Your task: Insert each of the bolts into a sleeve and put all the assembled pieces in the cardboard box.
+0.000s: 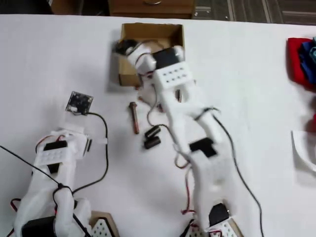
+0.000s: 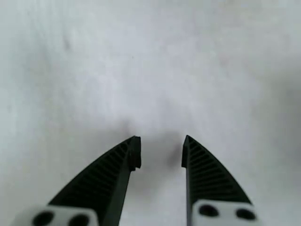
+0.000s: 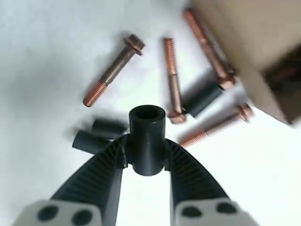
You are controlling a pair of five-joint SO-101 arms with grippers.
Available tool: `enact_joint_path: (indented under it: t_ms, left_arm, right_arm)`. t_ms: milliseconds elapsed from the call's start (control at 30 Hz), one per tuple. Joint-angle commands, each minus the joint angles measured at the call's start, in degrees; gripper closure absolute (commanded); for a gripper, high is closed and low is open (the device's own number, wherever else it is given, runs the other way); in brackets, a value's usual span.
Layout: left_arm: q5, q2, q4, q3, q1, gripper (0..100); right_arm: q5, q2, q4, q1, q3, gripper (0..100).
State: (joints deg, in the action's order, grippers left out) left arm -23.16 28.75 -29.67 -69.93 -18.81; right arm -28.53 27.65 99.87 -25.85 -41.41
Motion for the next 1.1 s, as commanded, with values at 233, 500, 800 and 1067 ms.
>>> enact_joint_path:
  t_ms: [233, 500, 800, 1067]
  left_arm:
    - [11.8, -0.2, -0.5, 15.7, 2.2, 83]
    - [14.5, -33.3, -27.6, 53.2, 15.5, 83]
    - [27.7, -59.3, -63.7, 93.9, 22.5, 83]
    - [36.8, -70.5, -72.0, 109.7, 25.2, 83]
  right_arm:
    - [4.8, -40.0, -12.4, 15.5, 41.7, 97.6]
    - [5.2, -62.8, -37.1, 24.0, 74.0, 97.7]
    - [5.2, -62.2, -46.5, 28.1, 63.9, 97.7]
    - [9.1, -50.1, -47.0, 28.7, 50.1, 97.7]
